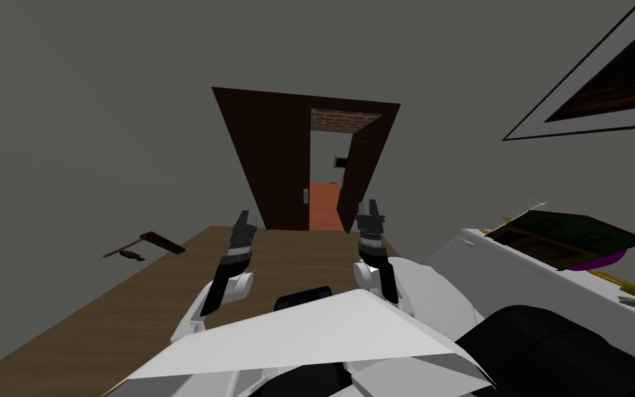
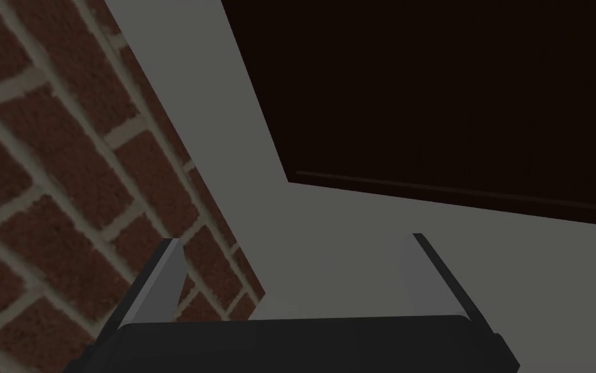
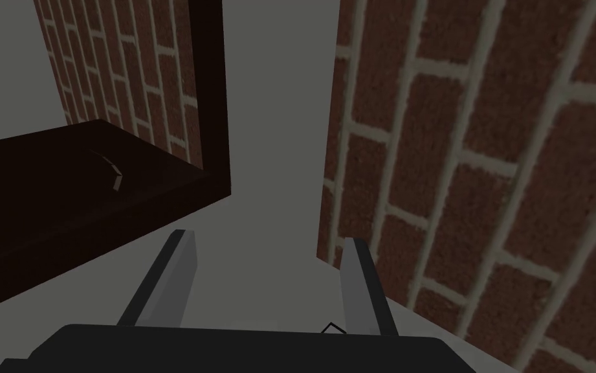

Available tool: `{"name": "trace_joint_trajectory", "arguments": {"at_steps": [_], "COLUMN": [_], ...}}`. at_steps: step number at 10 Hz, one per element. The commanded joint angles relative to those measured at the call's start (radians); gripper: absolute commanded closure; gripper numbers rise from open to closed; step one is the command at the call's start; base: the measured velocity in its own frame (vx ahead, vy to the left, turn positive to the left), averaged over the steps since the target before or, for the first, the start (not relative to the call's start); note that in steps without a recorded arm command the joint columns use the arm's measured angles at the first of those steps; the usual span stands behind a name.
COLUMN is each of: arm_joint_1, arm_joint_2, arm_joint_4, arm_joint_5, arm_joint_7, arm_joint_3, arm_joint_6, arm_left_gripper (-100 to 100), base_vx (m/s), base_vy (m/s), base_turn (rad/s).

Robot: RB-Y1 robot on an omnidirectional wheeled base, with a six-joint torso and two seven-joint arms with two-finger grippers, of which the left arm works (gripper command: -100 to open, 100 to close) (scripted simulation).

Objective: Push the door open

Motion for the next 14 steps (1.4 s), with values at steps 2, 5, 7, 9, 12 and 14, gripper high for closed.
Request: {"name": "trace_joint_trajectory", "arguments": {"at_steps": [2, 5, 7, 9, 12, 14], "arm_joint_1": [-0.047, -0.100, -0.137, -0.174, -0.231, -0.269], "arm_joint_2": [0.006, 0.013, 0.016, 0.019, 0.023, 0.025], "arm_joint_4": [0.080, 0.166, 0.227, 0.281, 0.382, 0.439], "arm_joint_5": [0.011, 0.025, 0.034, 0.043, 0.058, 0.068], "arm_joint_7": [0.000, 0.001, 0.002, 0.002, 0.003, 0.004], "arm_joint_3": [0.002, 0.004, 0.005, 0.006, 0.007, 0.008], "arm_joint_6": [0.002, 0.009, 0.013, 0.018, 0.025, 0.030], "arm_left_gripper": [-100, -100, -100, -100, -100, -100], "base_vx": [0.095, 0.102, 0.099, 0.102, 0.100, 0.104], "base_vy": [-0.033, -0.038, -0.033, -0.031, -0.030, -0.037], "base_turn": [-0.025, -0.027, -0.028, -0.029, -0.028, -0.029]}}
